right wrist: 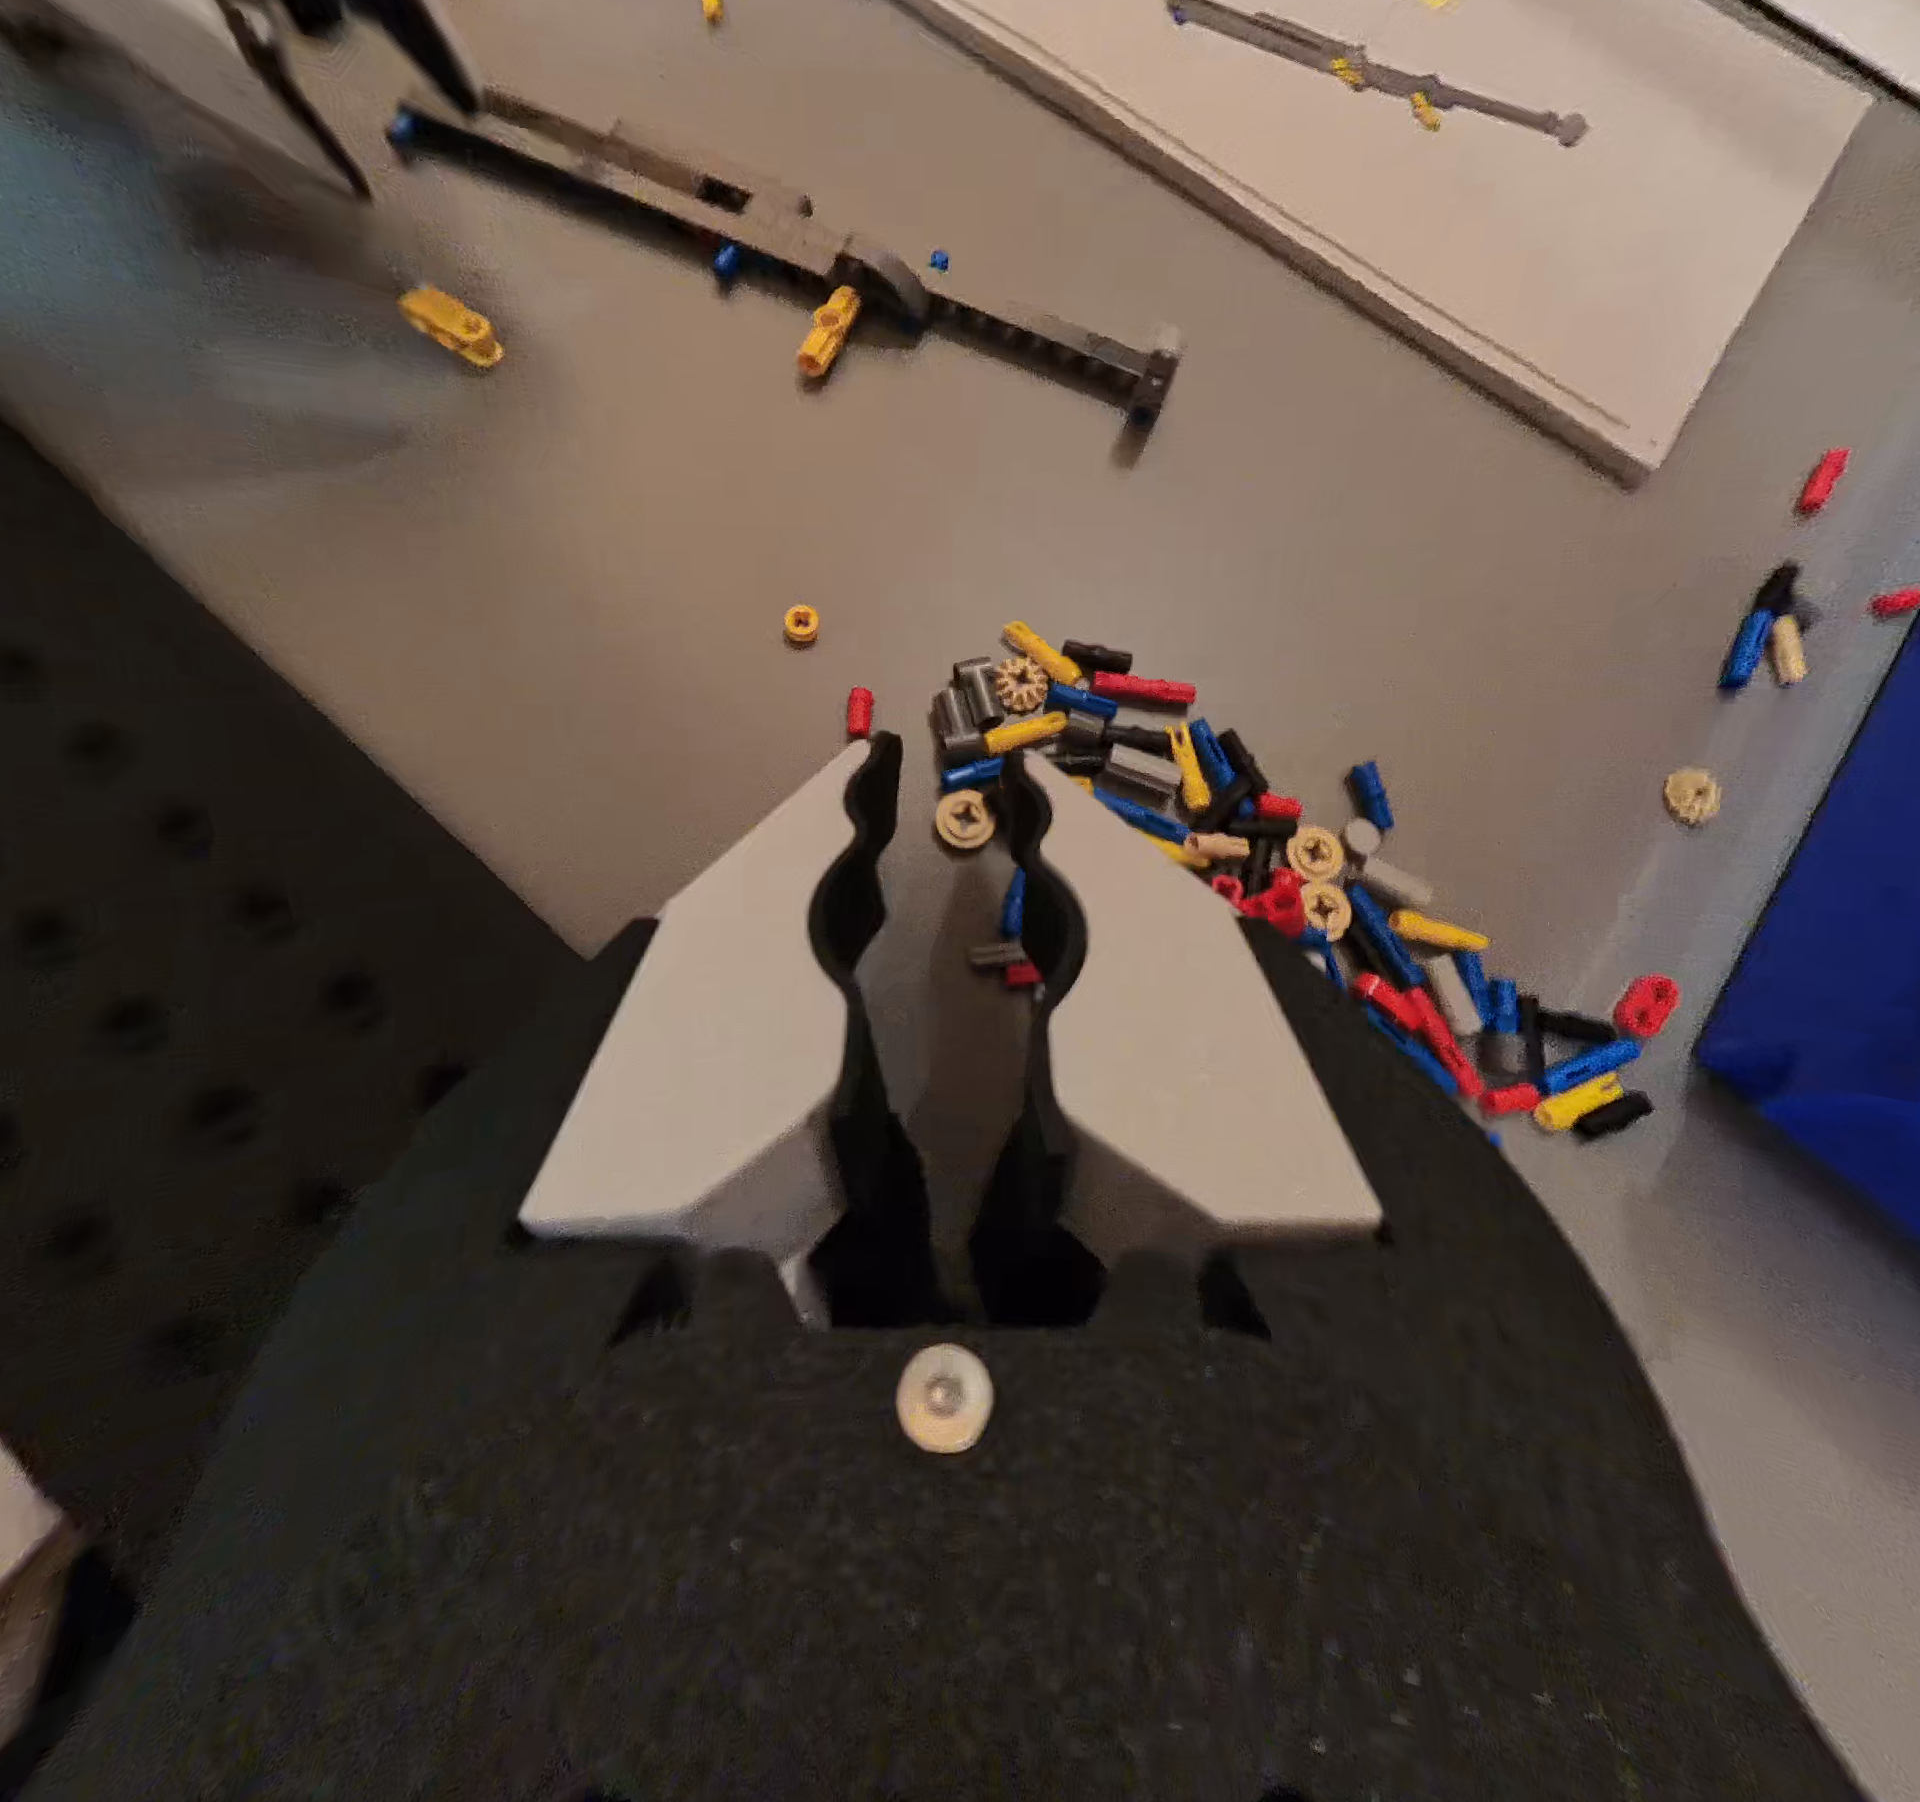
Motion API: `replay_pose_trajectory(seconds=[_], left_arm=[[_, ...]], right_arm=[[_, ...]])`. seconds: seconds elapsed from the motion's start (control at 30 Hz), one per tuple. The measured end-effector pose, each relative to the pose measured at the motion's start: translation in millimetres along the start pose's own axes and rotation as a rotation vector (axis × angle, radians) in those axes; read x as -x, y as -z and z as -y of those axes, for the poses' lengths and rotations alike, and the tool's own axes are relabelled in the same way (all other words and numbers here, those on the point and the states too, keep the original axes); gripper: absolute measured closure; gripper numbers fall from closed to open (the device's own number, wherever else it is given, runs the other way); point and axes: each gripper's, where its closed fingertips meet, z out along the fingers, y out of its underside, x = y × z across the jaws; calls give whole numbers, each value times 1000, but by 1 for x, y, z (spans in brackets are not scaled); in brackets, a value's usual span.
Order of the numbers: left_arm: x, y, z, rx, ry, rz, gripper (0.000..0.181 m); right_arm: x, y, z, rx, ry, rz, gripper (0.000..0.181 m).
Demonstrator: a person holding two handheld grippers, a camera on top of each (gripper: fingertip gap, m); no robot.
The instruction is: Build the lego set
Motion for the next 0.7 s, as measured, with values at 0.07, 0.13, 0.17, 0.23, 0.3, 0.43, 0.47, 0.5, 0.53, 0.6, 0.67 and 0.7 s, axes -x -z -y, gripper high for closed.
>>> replay_pose_trajectory(seconds=[0.07, 0.13, 0.17, 0.23, 0.3, 0.43, 0.47, 0.5, 0.53, 0.6, 0.67, 0.7], left_arm=[[1, 8, 16, -97, 5, 11, 156], [-2, 14, 28, -175, 3, 6, 158], [-5, 17, 31, -201, 5, -5, 158], [-7, 18, 31, -215, 11, -22, 158], [-5, 16, 27, -201, 10, -13, 158], [-5, 13, 23, -184, 8, -16, 158], [-6, 12, 23, -182, 4, -18, 158], [-7, 12, 23, -181, 0, -19, 158], [-6, 12, 23, -183, -2, -13, 158], [-5, 13, 23, -185, 1, -10, 158], [-3, 14, 22, -188, 6, -4, 158], [-3, 14, 22, -188, 8, -2, 158]], right_arm=[[2, -9, 4, 14, 52, 0, 164], [-1, -16, 2, 51, 62, 6, 166], [-2, -18, 0, 66, 67, 9, 168], [-1, -19, -3, 84, 73, 33, 170], [1, -20, -5, 96, 73, 57, 170], [1, -23, -5, 106, 89, 59, 171], [0, -24, -9, 130, 96, 55, 171], [2, -25, -8, 127, 99, 64, 174], [2, -25, -8, 130, 106, 63, 174], [1, -26, -8, 130, 114, 49, 174], [1, -26, -5, 122, 120, 48, 174], [2, -26, -3, 115, 126, 47, 174]])
